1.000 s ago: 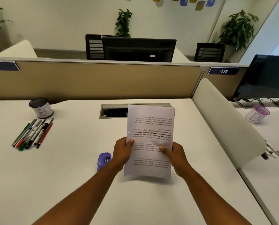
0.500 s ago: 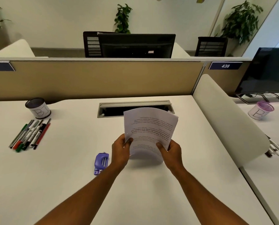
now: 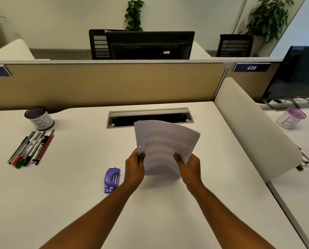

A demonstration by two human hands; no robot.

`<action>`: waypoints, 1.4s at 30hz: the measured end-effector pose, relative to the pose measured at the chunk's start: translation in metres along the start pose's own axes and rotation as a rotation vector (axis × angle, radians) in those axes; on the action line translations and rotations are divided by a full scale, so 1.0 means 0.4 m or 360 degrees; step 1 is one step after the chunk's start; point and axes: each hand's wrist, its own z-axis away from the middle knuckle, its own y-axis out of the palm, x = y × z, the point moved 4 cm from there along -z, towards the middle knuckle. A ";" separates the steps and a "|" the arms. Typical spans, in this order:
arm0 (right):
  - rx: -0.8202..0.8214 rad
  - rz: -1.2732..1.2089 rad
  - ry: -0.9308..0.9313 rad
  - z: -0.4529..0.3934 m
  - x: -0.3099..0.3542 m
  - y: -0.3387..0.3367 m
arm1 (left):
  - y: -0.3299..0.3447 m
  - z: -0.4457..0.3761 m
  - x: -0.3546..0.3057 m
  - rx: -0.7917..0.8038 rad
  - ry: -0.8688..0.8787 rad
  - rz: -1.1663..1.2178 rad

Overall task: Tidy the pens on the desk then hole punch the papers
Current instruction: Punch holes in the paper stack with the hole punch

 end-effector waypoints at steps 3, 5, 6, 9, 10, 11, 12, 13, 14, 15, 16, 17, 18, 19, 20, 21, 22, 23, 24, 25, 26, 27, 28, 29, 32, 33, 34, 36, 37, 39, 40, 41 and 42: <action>0.0026 0.0046 0.0028 0.005 -0.012 -0.001 | 0.005 0.001 0.009 0.0040 -0.0025 -0.0056; 0.0035 0.0075 0.0029 -0.004 -0.005 -0.006 | 0.003 -0.010 0.001 0.0054 -0.0021 -0.0138; 0.0048 0.0095 0.0042 -0.011 -0.002 -0.011 | 0.000 -0.019 -0.004 0.0072 -0.0021 -0.0188; 0.0122 0.0176 0.0139 -0.037 0.005 -0.028 | -0.006 -0.046 -0.017 0.0247 -0.0050 -0.0319; 0.0147 0.0181 0.0187 -0.044 0.006 -0.035 | -0.009 -0.052 -0.020 0.0316 -0.0073 -0.0342; 0.0174 0.0173 0.0238 -0.050 0.008 -0.040 | -0.012 -0.057 -0.021 0.0372 -0.0107 -0.0346; 0.0201 0.0166 0.0280 -0.053 0.011 -0.045 | -0.013 -0.060 -0.021 0.0414 -0.0157 -0.0330; 0.0228 0.0168 0.0309 -0.054 0.013 -0.049 | -0.013 -0.061 -0.019 0.0446 -0.0212 -0.0299; 0.0251 0.0173 0.0333 -0.054 0.013 -0.051 | -0.013 -0.060 -0.017 0.0467 -0.0261 -0.0268; 0.0270 0.0169 0.0354 -0.053 0.013 -0.053 | -0.010 -0.057 -0.015 0.0480 -0.0294 -0.0249; 0.0284 0.0152 0.0370 -0.052 0.013 -0.054 | -0.009 -0.054 -0.014 0.0484 -0.0310 -0.0251; 0.0287 0.0127 0.0377 -0.054 0.011 -0.055 | -0.009 -0.052 -0.013 0.0482 -0.0315 -0.0270; 0.0265 0.0102 0.0369 -0.057 0.011 -0.058 | -0.010 -0.051 -0.016 0.0475 -0.0302 -0.0313; 0.0211 0.0081 0.0353 -0.062 0.013 -0.063 | -0.014 -0.054 -0.021 0.0463 -0.0261 -0.0385; 0.0130 0.0075 0.0330 -0.069 0.021 -0.070 | -0.023 -0.059 -0.031 0.0442 -0.0187 -0.0491; 0.0040 0.0115 0.0290 -0.078 0.031 -0.080 | -0.034 -0.068 -0.045 0.0414 -0.0084 -0.0612; -0.0036 0.0215 0.0216 -0.087 0.047 -0.088 | -0.048 -0.079 -0.062 0.0383 0.0035 -0.0734; -0.0083 0.0356 0.0112 -0.096 0.066 -0.092 | -0.064 -0.092 -0.080 0.0356 0.0154 -0.0847; -0.0108 0.0491 0.0002 -0.106 0.087 -0.092 | -0.079 -0.106 -0.098 0.0336 0.0251 -0.0958; -0.0125 0.0590 -0.0103 -0.114 0.109 -0.091 | -0.092 -0.120 -0.115 0.0325 0.0313 -0.1071; -0.0140 0.0659 -0.0203 -0.122 0.131 -0.090 | -0.103 -0.134 -0.132 0.0324 0.0348 -0.1175; -0.0146 0.0710 -0.0301 -0.131 0.153 -0.088 | -0.109 -0.145 -0.149 0.0334 0.0373 -0.1263; -0.0119 0.0737 -0.0382 -0.142 0.174 -0.088 | -0.112 -0.153 -0.166 0.0352 0.0407 -0.1341; -0.0047 0.0735 -0.0428 -0.153 0.192 -0.087 | -0.113 -0.158 -0.182 0.0372 0.0462 -0.1417; 0.0324 0.0761 -0.0445 -0.172 0.221 -0.080 | -0.112 -0.152 -0.226 0.0408 0.0690 -0.1619; 0.0402 0.0833 -0.0472 -0.172 0.224 -0.076 | -0.110 -0.146 -0.233 0.0411 0.0745 -0.1655; 0.0439 0.0877 -0.0490 -0.171 0.222 -0.073 | -0.107 -0.138 -0.235 0.0410 0.0785 -0.1667; 0.0477 0.0804 -0.0446 -0.162 0.210 -0.068 | -0.103 -0.128 -0.235 0.0379 0.0824 -0.1615; 0.0497 0.0749 -0.0401 -0.155 0.199 -0.067 | -0.107 -0.123 -0.232 0.0325 0.0833 -0.1523; 0.0507 0.0647 -0.0297 -0.142 0.172 -0.078 | -0.134 -0.114 -0.220 0.0077 0.0878 -0.1193; 0.0503 0.0580 -0.0239 -0.135 0.157 -0.088 | -0.156 -0.106 -0.208 -0.0108 0.0897 -0.1017; 0.0493 0.0496 -0.0177 -0.128 0.142 -0.098 | -0.180 -0.097 -0.188 -0.0282 0.0848 -0.0838; 0.0483 0.0412 -0.0109 -0.121 0.126 -0.110 | -0.198 -0.090 -0.162 -0.0375 0.0700 -0.0644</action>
